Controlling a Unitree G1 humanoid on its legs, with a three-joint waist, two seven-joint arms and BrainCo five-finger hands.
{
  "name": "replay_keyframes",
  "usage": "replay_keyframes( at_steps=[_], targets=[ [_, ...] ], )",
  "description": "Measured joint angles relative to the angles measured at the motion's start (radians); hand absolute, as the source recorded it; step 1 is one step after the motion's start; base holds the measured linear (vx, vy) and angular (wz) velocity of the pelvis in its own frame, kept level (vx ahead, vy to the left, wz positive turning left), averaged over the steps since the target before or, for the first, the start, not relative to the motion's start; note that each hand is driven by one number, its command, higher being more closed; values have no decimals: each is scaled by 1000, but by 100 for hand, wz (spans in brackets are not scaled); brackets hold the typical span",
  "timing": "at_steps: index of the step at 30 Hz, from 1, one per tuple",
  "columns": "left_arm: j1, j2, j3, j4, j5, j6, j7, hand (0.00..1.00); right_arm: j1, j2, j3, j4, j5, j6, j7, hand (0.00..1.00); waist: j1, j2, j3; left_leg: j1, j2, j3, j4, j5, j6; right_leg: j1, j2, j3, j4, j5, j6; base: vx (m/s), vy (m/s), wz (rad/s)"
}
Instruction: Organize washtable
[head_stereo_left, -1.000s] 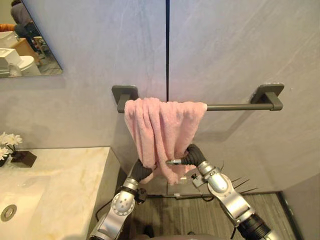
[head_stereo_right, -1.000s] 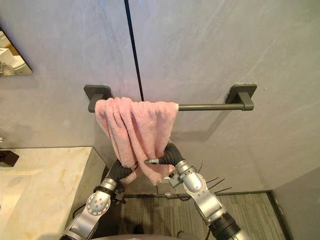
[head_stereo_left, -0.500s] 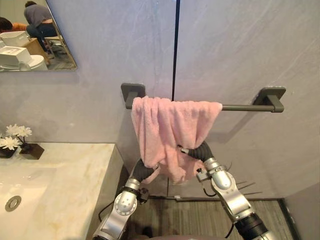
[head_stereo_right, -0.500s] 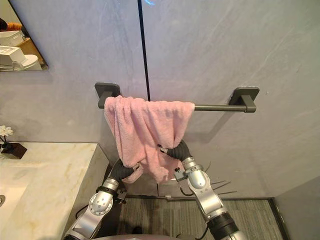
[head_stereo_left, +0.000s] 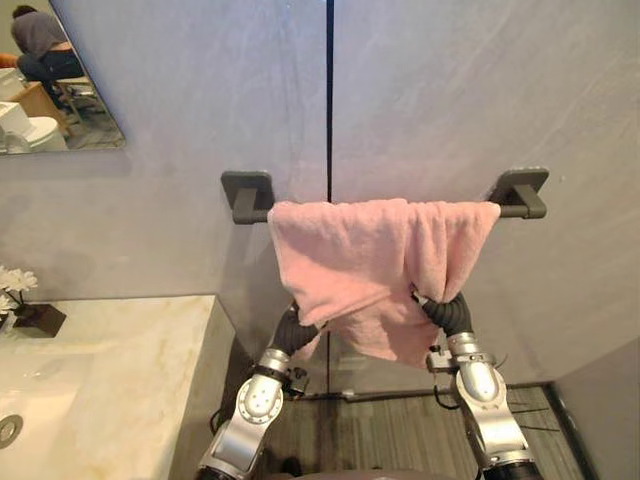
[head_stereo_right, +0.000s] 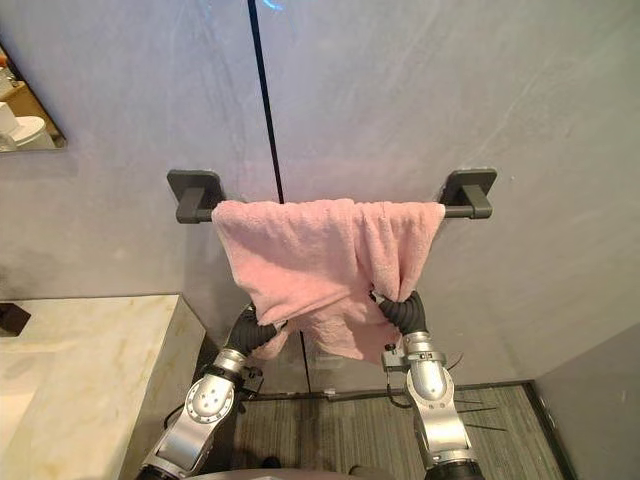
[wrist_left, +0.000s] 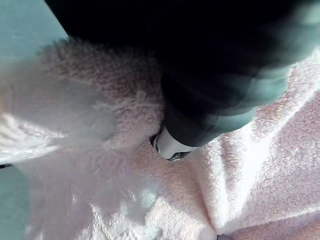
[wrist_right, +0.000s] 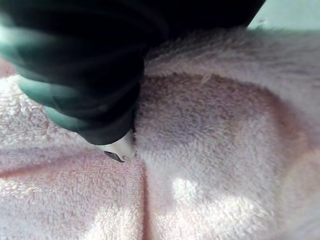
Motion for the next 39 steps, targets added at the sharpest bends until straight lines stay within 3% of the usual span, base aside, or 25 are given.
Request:
replay_keyframes(
  at_steps=[14, 15, 20, 21, 28, 33, 39],
  targets=[
    [-29, -10, 3, 72, -32, 12, -11, 100, -86, 57, -32, 122, 18, -11, 2, 100, -25, 2, 1, 14, -10, 18, 0, -3, 5, 8, 4, 15, 1, 3, -5, 9, -3, -4],
    [-28, -12, 7, 82, -38, 12, -11, 100, -93, 63, -32, 134, 18, -11, 7, 0, -25, 3, 2, 16, -10, 18, 0, -3, 5, 9, 4, 15, 2, 3, -5, -55, -8, -1],
    [-15, -16, 40, 128, -40, 16, -13, 100, -112, 73, -32, 191, 16, -8, 15, 0, -25, 11, 6, 17, -11, 14, -1, -8, 1, 11, 2, 11, 0, -2, 3, -40, -5, 2],
    [-5, -20, 49, 128, -40, 17, -13, 0, -111, 74, -32, 207, 16, -8, 15, 0, -25, 13, 6, 17, -12, 12, -1, -8, 1, 12, 1, 9, 0, -3, 4, -26, -4, 6],
    [20, -45, 93, 191, -73, 24, -11, 0, -109, 83, -41, 307, 16, 7, 11, 0, -24, 12, 7, 17, -17, -5, -1, -9, 3, 26, -5, -9, -12, -7, 2, -5, -1, 7],
    [23, -45, 99, 203, -81, 26, 6, 0, -69, 83, -79, 386, 14, 72, -14, 0, -19, 13, 7, 12, -17, -11, -1, -6, 9, 28, -5, -15, -19, -5, 5, 39, -13, 3],
    [42, -39, 166, 250, -119, 69, 12, 0, -29, 80, -145, 414, 48, 93, -56, 0, -24, 6, 13, 15, -18, -11, 0, -7, 8, 42, -5, -24, -23, -3, 1, 43, -11, 3]
  ],
)
